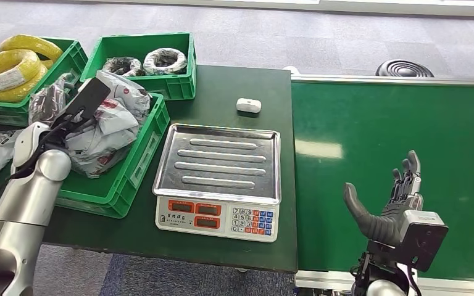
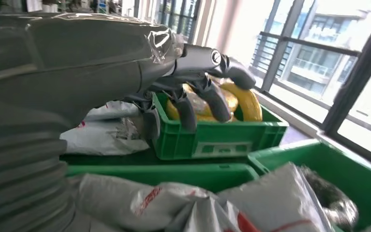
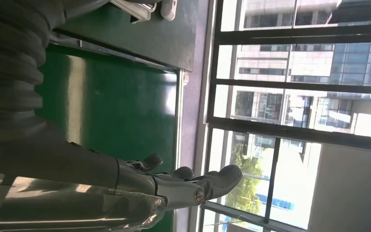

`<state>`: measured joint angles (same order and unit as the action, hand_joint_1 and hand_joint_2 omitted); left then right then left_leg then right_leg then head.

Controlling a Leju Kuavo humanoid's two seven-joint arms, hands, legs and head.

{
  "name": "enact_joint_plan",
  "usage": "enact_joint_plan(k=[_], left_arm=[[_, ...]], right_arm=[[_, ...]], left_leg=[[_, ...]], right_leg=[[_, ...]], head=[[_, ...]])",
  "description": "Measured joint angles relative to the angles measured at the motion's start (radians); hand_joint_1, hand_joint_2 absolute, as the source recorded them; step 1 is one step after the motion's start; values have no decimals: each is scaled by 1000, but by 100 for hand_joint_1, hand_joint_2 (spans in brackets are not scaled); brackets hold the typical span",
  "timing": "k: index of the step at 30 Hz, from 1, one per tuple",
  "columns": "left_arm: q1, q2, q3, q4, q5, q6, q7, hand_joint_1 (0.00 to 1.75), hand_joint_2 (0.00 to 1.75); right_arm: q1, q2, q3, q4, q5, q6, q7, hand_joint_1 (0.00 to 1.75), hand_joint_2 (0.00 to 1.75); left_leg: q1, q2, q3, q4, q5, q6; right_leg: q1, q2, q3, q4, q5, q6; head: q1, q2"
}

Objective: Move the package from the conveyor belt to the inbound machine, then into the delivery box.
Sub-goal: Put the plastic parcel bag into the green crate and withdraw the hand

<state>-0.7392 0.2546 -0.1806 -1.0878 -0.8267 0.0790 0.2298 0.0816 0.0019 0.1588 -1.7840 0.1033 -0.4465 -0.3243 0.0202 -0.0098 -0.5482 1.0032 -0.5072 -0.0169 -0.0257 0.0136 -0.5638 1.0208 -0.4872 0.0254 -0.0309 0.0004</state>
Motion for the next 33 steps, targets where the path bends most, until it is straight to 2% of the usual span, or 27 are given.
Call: enact_joint_plan(k=[6, 12, 14, 17, 19, 22, 24, 26, 29, 33], left_arm=[[-22, 77, 36, -11, 7, 94, 3, 0, 175], [0, 159, 138, -61, -30, 254, -83, 0, 175], [31, 189, 183, -84, -2, 210, -107, 0, 175], [106, 229, 264, -112, 173, -11, -151, 0, 175], [180, 250, 319, -135, 304, -117, -200, 0, 175], [310, 254, 413, -209, 472, -136, -302, 0, 175], [413, 232, 484, -297, 599, -113, -399, 0, 175], [543, 178, 552, -424, 734, -66, -549, 0, 175], [746, 50, 625, -627, 830, 19, -776, 0, 175], [1011, -152, 655, -860, 884, 2, -902, 0, 175]], right_arm=[[29, 5, 0, -24, -4, -66, -7, 0, 175], [79, -4, 2, -55, -35, -144, -31, 0, 175], [104, -14, 4, -69, -47, -165, -41, 0, 175], [150, -40, 4, -92, -67, -182, -49, 0, 175], [188, -60, -1, -107, -82, -181, -58, 0, 175], [248, -78, -15, -130, -104, -164, -76, 0, 175], [283, -85, -25, -143, -107, -143, -86, 0, 175], [315, -91, -35, -151, -103, -109, -97, 0, 175], [358, -99, -48, -156, -96, -63, -113, 0, 175], [400, -124, -58, -157, -107, -25, -128, 0, 175]], left_leg=[[0, 0, 0, 0, 0, 0], [0, 1, 0, -1, 0, 0], [0, 2, 0, -1, 0, 0], [0, 2, 0, -1, -1, 0], [0, 4, 0, -1, -1, 0], [0, 5, 0, -1, -2, -1], [-1, 6, 0, -1, -3, -1], [-2, 9, 1, -2, -5, 0], [-3, 14, 2, -2, -9, 1], [-4, 15, 7, -1, -14, 5]], right_leg=[[0, 0, 0, 0, 0, 0], [0, 1, 0, 0, 0, 0], [0, 1, 0, 0, -1, 0], [0, 1, 0, 0, -1, -1], [0, 2, -1, 0, -1, -1], [0, 5, -2, 0, -1, -1], [-1, 6, -2, -1, -2, -1], [-2, 8, -2, -1, -2, -1], [-3, 12, -2, -2, -4, 0], [-4, 14, 2, -3, -8, 4]], head=[[0, 0], [0, 0], [0, 0], [0, 0], [0, 0], [0, 0], [0, 0], [0, 0], [0, 0], [0, 0]])
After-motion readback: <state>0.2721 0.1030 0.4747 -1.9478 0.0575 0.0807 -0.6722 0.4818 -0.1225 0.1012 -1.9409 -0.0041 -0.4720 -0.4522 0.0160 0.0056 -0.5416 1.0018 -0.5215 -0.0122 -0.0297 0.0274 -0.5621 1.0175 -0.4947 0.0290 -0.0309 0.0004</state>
